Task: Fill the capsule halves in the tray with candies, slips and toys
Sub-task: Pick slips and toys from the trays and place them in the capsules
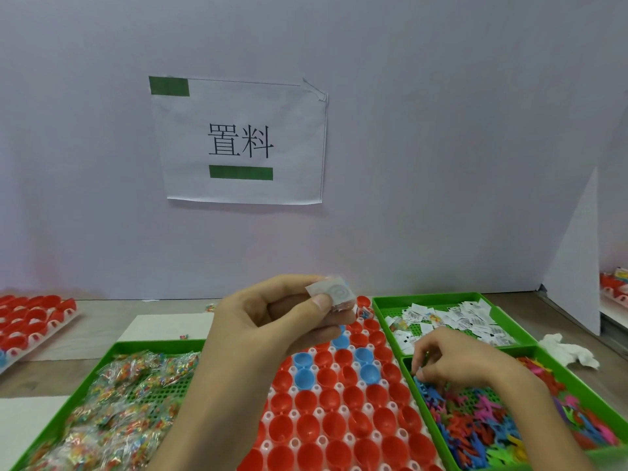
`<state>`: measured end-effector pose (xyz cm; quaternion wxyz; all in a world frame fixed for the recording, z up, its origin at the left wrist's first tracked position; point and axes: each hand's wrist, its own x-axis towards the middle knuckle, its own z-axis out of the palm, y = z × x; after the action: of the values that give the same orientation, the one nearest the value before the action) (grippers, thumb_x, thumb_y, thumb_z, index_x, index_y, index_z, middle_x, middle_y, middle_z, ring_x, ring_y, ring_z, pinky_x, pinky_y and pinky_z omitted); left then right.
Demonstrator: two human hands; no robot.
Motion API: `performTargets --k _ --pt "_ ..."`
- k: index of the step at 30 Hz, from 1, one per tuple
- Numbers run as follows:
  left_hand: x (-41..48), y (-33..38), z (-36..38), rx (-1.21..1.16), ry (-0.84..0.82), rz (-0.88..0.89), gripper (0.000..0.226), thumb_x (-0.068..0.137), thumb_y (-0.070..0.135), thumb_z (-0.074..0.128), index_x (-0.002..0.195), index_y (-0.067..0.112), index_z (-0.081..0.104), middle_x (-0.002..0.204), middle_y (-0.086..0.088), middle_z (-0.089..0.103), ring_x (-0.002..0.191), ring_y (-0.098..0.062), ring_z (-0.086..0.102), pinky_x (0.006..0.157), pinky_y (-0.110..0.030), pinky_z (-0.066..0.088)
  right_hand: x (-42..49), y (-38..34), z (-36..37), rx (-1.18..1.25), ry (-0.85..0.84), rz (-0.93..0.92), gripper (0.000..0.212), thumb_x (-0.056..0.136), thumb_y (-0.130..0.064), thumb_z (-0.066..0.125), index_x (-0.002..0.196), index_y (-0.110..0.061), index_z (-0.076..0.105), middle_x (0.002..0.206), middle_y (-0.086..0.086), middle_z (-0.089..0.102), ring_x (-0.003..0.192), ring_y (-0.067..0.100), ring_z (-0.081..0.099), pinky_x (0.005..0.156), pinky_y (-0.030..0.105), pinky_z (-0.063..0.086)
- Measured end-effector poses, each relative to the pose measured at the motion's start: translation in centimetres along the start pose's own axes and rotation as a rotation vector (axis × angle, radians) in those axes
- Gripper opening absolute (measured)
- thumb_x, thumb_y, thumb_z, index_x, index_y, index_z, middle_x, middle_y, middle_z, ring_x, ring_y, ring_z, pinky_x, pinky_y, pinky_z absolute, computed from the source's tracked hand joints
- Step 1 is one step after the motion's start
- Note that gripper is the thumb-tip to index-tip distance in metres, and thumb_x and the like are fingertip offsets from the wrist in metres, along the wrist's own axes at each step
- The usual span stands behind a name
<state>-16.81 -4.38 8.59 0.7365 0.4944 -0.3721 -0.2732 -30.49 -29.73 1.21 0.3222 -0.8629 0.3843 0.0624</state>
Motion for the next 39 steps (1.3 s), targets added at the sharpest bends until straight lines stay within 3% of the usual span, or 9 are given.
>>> performTargets --k 4,11,19,22,24,33,39 --pt "0.1 0.1 -0.2 -0.005 0.009 0.003 0.033 0.057 0.033 0.078 0.088 0.024 0.082 0.091 -0.012 0.079 0.086 -0.028 0.077 0.068 -0.023 0.060 -0.1 0.5 -0.3 0.009 0.046 -0.023 0.014 0.090 -0.007 0.071 0.080 -0.016 0.075 0.068 -0.005 0.073 0.062 0.005 0.069 0.053 0.012 0.047" --pt "0.1 0.1 -0.5 -0.011 0.018 0.011 0.033 0.057 0.033 0.078 0.088 0.025 0.081 0.091 -0.012 0.079 0.086 -0.028 0.077 0.068 -0.023 0.060 0.0 1.4 -0.8 0.035 0.110 -0.040 0.009 0.082 -0.006 0.078 0.078 -0.013 0.073 0.070 0.000 0.075 0.065 0.010 0.072 0.059 0.017 0.050" --pt "0.3 -0.2 -0.6 0.003 0.036 -0.004 0.033 0.054 0.035 0.077 0.086 0.029 0.082 0.089 -0.009 0.079 0.083 -0.026 0.078 0.065 -0.021 0.060 -0.9 0.8 -1.8 0.168 0.486 -0.128 0.013 0.081 -0.012 0.082 0.081 -0.024 0.076 0.072 0.000 0.074 0.066 0.010 0.069 0.063 0.023 0.052" --pt "0.4 -0.2 -0.6 0.011 0.034 -0.007 0.034 0.054 0.036 0.078 0.087 0.030 0.081 0.090 -0.009 0.079 0.084 -0.025 0.078 0.066 -0.021 0.059 -2.1 -0.4 -2.4 0.523 0.479 -0.266 0.012 0.083 -0.002 0.078 0.085 -0.014 0.077 0.075 0.008 0.075 0.071 0.027 0.073 0.062 0.023 0.058" --pt "0.4 -0.3 -0.7 0.009 0.038 -0.010 0.034 0.054 0.035 0.078 0.087 0.029 0.081 0.090 -0.009 0.079 0.084 -0.026 0.078 0.066 -0.022 0.060 -3.0 -1.4 -2.7 0.613 0.473 -0.337 0.013 0.082 -0.002 0.078 0.086 -0.015 0.078 0.080 0.009 0.076 0.073 0.028 0.074 0.062 0.019 0.057" --pt "0.3 -0.7 -0.3 0.043 0.044 -0.025 0.022 0.068 0.025 0.073 0.089 0.028 0.081 0.089 -0.009 0.079 0.083 -0.025 0.078 0.067 -0.021 0.059 -7.7 -7.1 -2.1 0.746 0.274 -0.659 0.021 0.073 -0.016 0.076 0.092 -0.023 0.079 0.089 0.010 0.077 0.083 0.024 0.076 0.073 0.020 0.058" --pt "0.2 -1.0 0.1 0.134 0.083 -0.021 0.014 0.086 0.009 0.071 0.093 0.018 0.078 0.084 -0.005 0.079 0.079 -0.019 0.078 0.065 -0.019 0.059 -9.3 -9.5 -1.2 0.755 0.297 -0.776 0.020 0.071 -0.028 0.076 0.089 -0.025 0.080 0.087 0.005 0.078 0.080 0.019 0.076 0.071 0.019 0.058"
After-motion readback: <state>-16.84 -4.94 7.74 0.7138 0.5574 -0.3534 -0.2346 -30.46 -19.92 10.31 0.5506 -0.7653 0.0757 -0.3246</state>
